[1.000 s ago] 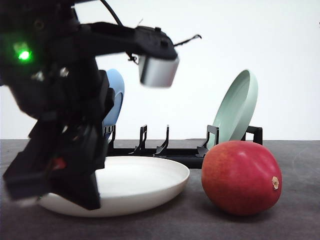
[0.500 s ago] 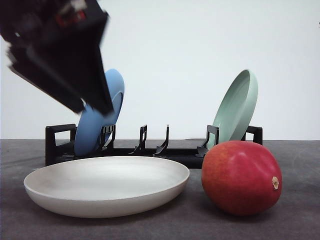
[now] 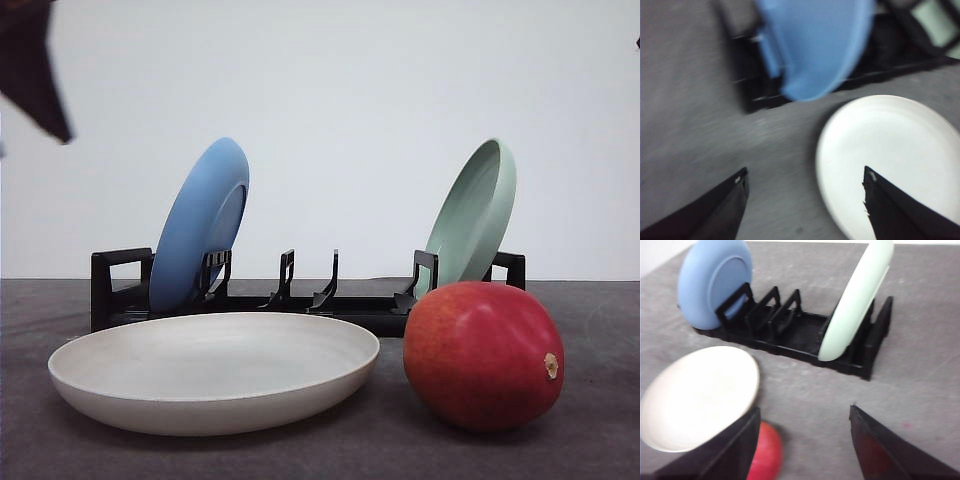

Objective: Place pomegranate in white plate

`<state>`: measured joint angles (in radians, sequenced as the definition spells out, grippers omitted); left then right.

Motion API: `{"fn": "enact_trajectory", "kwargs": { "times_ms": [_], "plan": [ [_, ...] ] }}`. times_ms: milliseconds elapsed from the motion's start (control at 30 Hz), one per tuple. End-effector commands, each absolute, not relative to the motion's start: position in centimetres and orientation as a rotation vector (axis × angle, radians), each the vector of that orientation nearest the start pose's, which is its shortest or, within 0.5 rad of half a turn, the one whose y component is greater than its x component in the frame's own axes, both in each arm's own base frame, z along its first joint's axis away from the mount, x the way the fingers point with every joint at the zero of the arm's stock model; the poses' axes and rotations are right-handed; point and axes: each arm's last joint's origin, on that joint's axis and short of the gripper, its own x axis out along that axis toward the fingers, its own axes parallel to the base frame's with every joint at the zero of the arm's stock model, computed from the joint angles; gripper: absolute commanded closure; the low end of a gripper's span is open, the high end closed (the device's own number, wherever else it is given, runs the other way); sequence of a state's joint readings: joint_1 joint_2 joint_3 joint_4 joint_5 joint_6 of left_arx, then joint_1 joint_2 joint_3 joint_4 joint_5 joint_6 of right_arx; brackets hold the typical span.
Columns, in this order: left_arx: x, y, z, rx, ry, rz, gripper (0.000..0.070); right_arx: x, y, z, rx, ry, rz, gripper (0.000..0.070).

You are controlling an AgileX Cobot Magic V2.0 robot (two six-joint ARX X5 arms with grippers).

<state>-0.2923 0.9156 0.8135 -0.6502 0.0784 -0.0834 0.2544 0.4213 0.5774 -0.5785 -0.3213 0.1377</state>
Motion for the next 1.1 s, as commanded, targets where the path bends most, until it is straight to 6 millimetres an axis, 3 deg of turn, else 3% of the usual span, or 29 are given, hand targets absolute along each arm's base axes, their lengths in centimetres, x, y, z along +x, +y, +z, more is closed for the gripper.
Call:
{"fn": "enact_trajectory", "kwargs": {
  "times_ms": [0, 167, 400, 800, 833, 933, 1067],
  "plan": [
    [17.1, -4.8, 28.6, -0.021, 0.757, -0.292, 0.0266, 9.2, 3.4, 27.7, 0.192, 0.455, 0.556, 0.0341],
    [16.6, -3.3, 29.0, -0.041, 0.726, -0.225, 0.0266, 9.2, 3.7, 27.5, 0.234, 0.495, 0.604, 0.0340],
    [16.5, -3.1, 29.0, -0.044, 0.729, -0.217, 0.0266, 10.3, 5.1, 26.2, 0.273, 0.686, 0.608, 0.0339],
    [16.4, -3.1, 29.0, -0.044, 0.731, -0.217, 0.0267, 12.4, 10.8, 25.4, 0.026, 0.860, 0.552, 0.0292],
    [16.4, -3.1, 29.0, -0.044, 0.731, -0.217, 0.0266, 12.5, 11.4, 25.4, 0.007, 0.867, 0.551, 0.0279],
    [16.4, -3.1, 29.0, -0.044, 0.731, -0.217, 0.0267, 13.2, 13.0, 25.5, -0.048, 0.887, 0.543, 0.0108],
    [16.4, -3.1, 29.0, -0.044, 0.731, -0.217, 0.0267, 14.3, 14.6, 24.8, -0.074, 0.916, 0.549, 0.0067]
  ]
}}
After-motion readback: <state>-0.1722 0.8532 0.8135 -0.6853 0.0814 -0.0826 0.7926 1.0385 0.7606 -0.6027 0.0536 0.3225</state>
